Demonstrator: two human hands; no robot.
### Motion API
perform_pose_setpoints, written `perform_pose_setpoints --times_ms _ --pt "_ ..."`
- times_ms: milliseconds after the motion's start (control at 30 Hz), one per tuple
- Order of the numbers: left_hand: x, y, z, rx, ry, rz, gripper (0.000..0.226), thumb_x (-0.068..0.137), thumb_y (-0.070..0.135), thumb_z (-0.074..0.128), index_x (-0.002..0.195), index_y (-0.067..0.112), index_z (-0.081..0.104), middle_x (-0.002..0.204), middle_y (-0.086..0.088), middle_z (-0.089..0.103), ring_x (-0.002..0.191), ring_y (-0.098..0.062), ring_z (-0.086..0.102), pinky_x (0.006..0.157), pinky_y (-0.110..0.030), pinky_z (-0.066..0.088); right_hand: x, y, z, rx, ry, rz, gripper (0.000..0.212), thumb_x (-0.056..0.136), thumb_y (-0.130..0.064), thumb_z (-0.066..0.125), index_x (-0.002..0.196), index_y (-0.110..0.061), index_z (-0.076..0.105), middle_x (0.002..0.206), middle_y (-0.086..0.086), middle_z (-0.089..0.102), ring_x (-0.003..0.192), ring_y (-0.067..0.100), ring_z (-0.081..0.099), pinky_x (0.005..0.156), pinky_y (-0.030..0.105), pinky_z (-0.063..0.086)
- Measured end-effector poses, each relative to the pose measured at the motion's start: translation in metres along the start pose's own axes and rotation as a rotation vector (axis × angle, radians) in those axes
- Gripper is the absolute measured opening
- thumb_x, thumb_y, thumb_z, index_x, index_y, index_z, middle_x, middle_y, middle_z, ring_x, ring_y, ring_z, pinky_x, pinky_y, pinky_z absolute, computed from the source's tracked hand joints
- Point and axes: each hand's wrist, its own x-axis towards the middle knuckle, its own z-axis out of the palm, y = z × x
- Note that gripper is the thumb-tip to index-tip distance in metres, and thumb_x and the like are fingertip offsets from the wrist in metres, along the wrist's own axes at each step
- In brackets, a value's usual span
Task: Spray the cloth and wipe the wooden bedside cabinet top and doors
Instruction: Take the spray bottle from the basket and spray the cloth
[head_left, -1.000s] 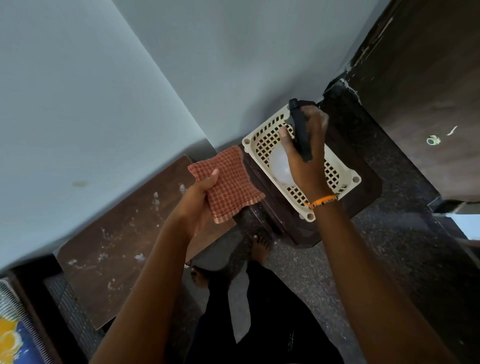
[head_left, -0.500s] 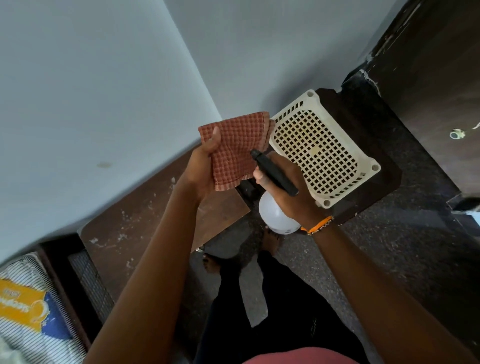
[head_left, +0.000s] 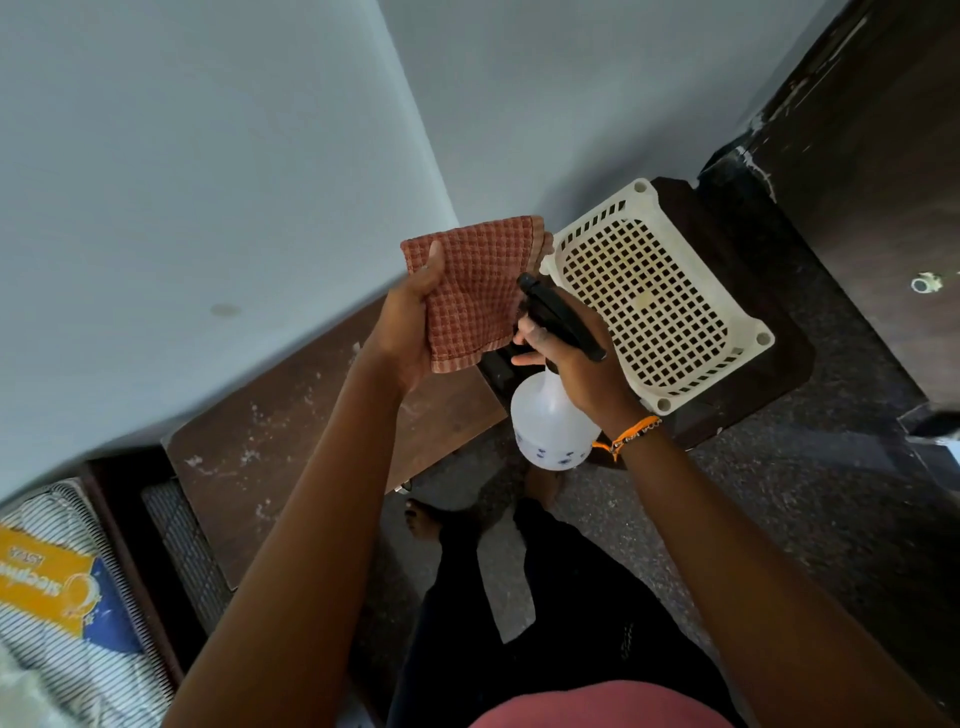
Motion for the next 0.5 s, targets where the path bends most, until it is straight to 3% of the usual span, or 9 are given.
perform_pose_setpoints --times_ms 100,167,300,367,400,500 --pt "-0.001 0.002 -0.001 0.012 0.01 0.016 0.041 0.1 0.039 0.023 0.108 0.018 0.056 0.105 -0.003 0.066 0.095 -0.018 0.067 0.078 -0.033 0.055 0.001 0.0 0.0 -0.018 -0.012 0.014 0.004 0.09 -0.004 0.057 0.094 -0.004 0.057 0.078 0.004 0.056 0.073 0.002 0.061 0.066 0.031 0.06" --pt "-0.002 0.002 -0.001 0.014 0.021 0.03 0.04 0.1 0.039 0.022 0.109 0.019 0.055 0.108 -0.003 0.064 0.096 -0.017 0.066 0.081 -0.034 0.054 -0.002 0.001 0.0 -0.038 -0.018 0.01 0.006 0.091 -0.004 0.056 0.095 -0.008 0.057 0.081 0.001 0.059 0.079 0.006 0.064 0.068 0.03 0.06" --pt "-0.001 0.002 0.001 -0.008 0.058 0.038 0.039 0.1 0.039 0.022 0.109 0.02 0.054 0.109 -0.002 0.062 0.1 -0.019 0.062 0.084 -0.036 0.053 -0.01 0.006 0.003 -0.086 -0.076 0.012 0.012 0.091 -0.007 0.058 0.102 -0.001 0.059 0.092 0.022 0.062 0.091 0.03 0.064 0.071 0.033 0.061" --pt "-0.002 0.002 0.002 -0.012 0.05 0.041 0.04 0.1 0.039 0.021 0.109 0.019 0.054 0.11 -0.003 0.062 0.101 -0.02 0.063 0.084 -0.035 0.054 -0.011 0.006 0.008 -0.094 -0.062 0.027 0.01 0.089 -0.008 0.06 0.098 -0.003 0.06 0.087 0.025 0.058 0.083 0.026 0.063 0.063 0.029 0.06" --pt "-0.002 0.002 0.002 -0.011 0.048 0.042 0.04 0.1 0.039 0.021 0.108 0.02 0.054 0.11 -0.003 0.063 0.099 -0.019 0.063 0.081 -0.034 0.055 -0.011 0.006 0.009 -0.088 -0.059 0.031 0.003 0.089 -0.009 0.06 0.092 -0.008 0.061 0.08 0.019 0.057 0.077 0.021 0.062 0.059 0.028 0.06" --pt "-0.003 0.0 0.002 -0.022 0.068 0.035 0.038 0.1 0.039 0.021 0.105 0.022 0.055 0.106 -0.001 0.064 0.092 -0.015 0.067 0.073 -0.031 0.057 -0.011 0.008 0.008 -0.043 -0.011 0.058 0.021 0.09 -0.004 0.057 0.083 -0.023 0.06 0.067 -0.004 0.053 0.063 0.003 0.058 0.054 0.027 0.058"
